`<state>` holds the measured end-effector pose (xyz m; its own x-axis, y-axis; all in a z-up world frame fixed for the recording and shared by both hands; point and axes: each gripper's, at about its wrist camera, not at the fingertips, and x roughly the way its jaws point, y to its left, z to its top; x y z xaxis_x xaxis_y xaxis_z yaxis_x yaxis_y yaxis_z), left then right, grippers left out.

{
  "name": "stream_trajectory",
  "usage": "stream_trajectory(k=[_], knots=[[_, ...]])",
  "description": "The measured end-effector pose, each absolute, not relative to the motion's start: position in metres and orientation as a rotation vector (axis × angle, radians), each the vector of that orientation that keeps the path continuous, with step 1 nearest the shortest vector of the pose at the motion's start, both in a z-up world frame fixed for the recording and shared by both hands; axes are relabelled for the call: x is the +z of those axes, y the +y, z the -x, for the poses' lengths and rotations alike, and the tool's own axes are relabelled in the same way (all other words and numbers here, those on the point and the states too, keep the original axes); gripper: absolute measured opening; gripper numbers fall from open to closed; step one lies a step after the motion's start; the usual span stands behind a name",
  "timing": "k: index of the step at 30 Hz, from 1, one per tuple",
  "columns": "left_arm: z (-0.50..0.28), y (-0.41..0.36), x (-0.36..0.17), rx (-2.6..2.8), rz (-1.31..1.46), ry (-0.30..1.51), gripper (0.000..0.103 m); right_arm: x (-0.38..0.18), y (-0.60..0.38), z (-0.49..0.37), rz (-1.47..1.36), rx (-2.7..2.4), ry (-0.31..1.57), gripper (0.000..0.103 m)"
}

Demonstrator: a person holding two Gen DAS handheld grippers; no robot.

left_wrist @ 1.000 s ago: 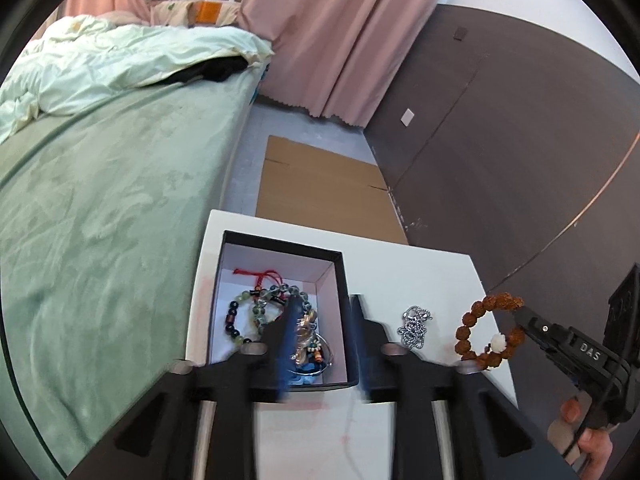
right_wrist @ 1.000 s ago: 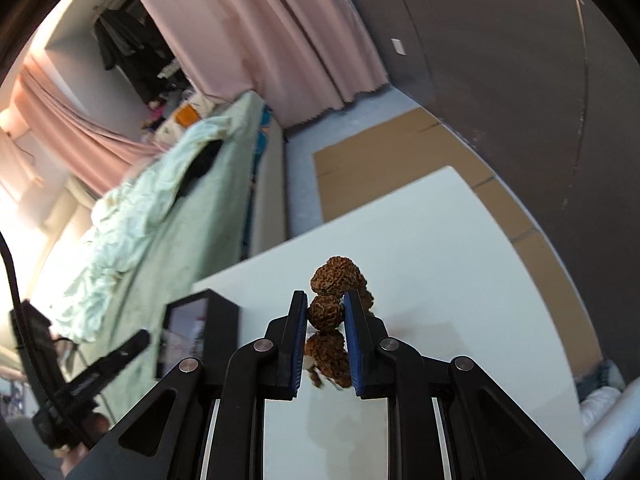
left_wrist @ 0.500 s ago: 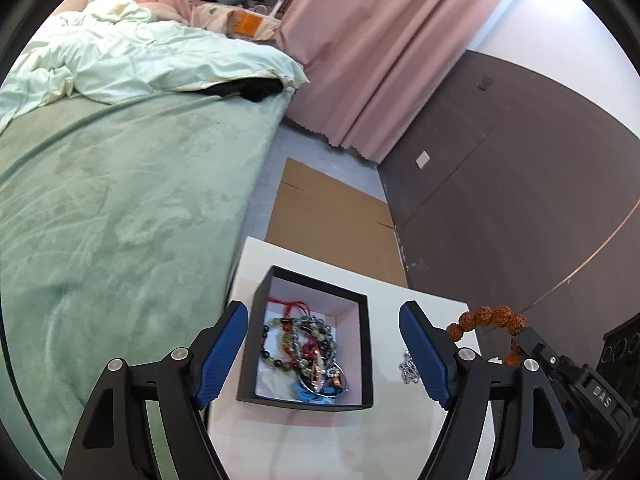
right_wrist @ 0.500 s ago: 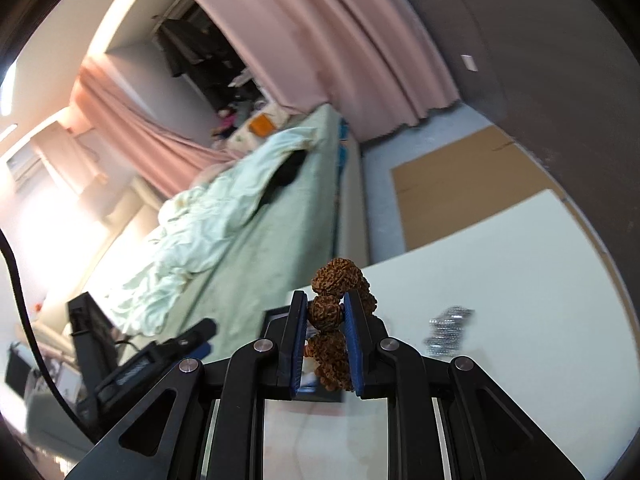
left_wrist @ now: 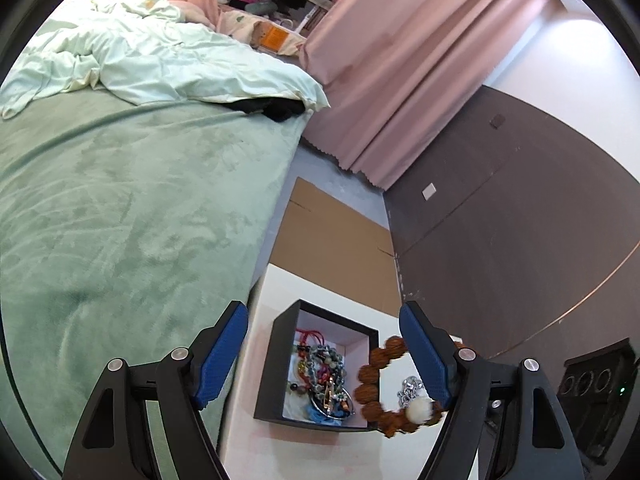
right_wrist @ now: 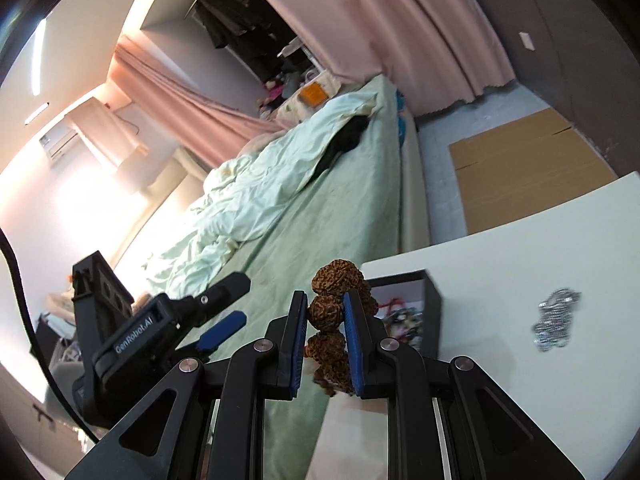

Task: Organize jewelry
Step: 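Carry the brown bead bracelet with the right tool and drop it into the box, then move the left tool over the silver chain necklace and open it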

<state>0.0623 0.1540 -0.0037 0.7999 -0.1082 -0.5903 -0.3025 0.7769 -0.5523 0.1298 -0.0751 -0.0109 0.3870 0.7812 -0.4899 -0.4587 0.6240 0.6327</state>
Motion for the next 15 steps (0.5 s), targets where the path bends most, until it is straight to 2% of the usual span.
stream_trajectory(k=[3, 5, 6, 7, 8, 13, 15], knots=[[-0.063, 0.157, -0.004, 0.116, 0.691, 0.643, 0.079, -0.018, -0.065, -0.133, -0.446, 0.849, 0.858, 0.019], [-0.063, 0.157, -0.004, 0.117, 0.687, 0.641, 0.079, -0.031, -0.059, -0.142, -0.424, 0.819, 0.926, 0.02], [-0.064, 0.156, -0.004, 0.114, 0.684, 0.641, 0.079, -0.042, -0.055, -0.15, -0.395, 0.787, 0.993, 0.026], [-0.065, 0.156, -0.004, 0.112, 0.682, 0.643, 0.079, -0.049, -0.056, -0.153, -0.376, 0.757, 1.028, 0.036], [-0.065, 0.155, -0.004, 0.111, 0.679, 0.644, 0.079, -0.053, -0.059, -0.155, -0.36, 0.724, 1.039, 0.038], [-0.066, 0.152, -0.002, 0.096, 0.667, 0.64, 0.079, -0.037, -0.083, -0.151, -0.329, 0.7, 0.972, 0.038], [-0.066, 0.15, 0.0, 0.098, 0.661, 0.637, 0.079, -0.03, -0.099, -0.15, -0.332, 0.677, 0.947, 0.043]])
